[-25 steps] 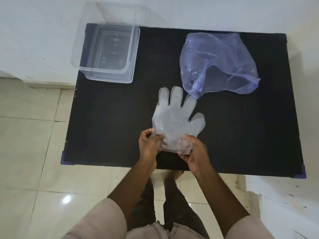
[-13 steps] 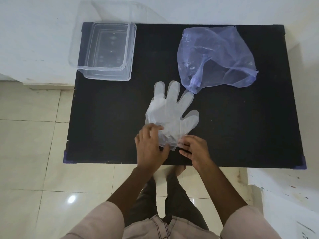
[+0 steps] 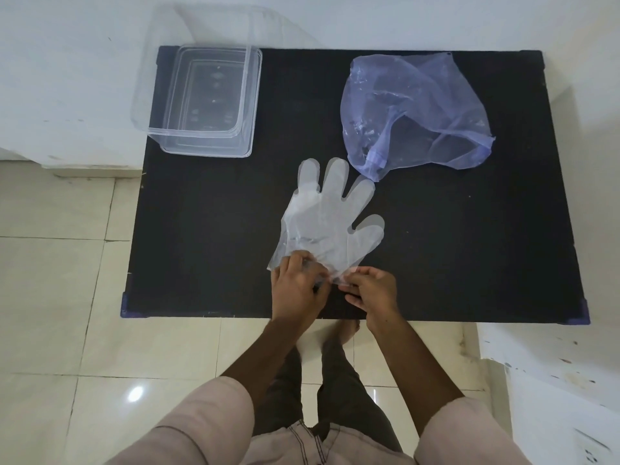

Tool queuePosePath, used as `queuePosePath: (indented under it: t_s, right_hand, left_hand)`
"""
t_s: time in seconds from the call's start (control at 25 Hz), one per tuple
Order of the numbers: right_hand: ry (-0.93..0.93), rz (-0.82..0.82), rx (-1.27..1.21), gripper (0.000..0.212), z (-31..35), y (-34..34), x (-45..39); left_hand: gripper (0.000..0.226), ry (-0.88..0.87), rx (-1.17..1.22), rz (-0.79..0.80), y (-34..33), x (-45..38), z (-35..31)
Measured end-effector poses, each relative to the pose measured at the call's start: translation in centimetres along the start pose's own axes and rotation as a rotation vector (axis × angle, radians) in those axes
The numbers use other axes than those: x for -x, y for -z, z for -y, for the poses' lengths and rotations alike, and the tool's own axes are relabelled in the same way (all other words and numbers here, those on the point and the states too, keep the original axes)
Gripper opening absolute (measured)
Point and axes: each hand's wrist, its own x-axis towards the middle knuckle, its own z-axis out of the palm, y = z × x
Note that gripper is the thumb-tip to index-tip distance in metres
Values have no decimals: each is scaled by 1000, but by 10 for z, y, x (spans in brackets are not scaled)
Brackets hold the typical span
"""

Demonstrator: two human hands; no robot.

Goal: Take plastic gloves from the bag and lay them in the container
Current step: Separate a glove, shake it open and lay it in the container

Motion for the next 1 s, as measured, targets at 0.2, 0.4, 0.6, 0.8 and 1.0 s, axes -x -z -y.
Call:
queuePosePath:
  t_s: [0.2,0.4,0.6,0.8,1.0]
  right_hand:
    - [273,-156,417,18,0,4,0]
    - [1186,-331,1035,62,11,-1,1]
    - [967,5,1240,37,44,-15,-9]
    - [842,85,742,6,40,-10,-18]
    - [766,105,709,5,32,-10,-20]
  left_hand:
    - [26,67,76,-75,15,-14,3]
    - [21,-168,-49,-71,33,-31,2]
    - [26,-154,-28,-131,44,-33,-6]
    - [26,-501,37,-32,27,35,-2]
    - [57,-382,-221,111,5,36,9]
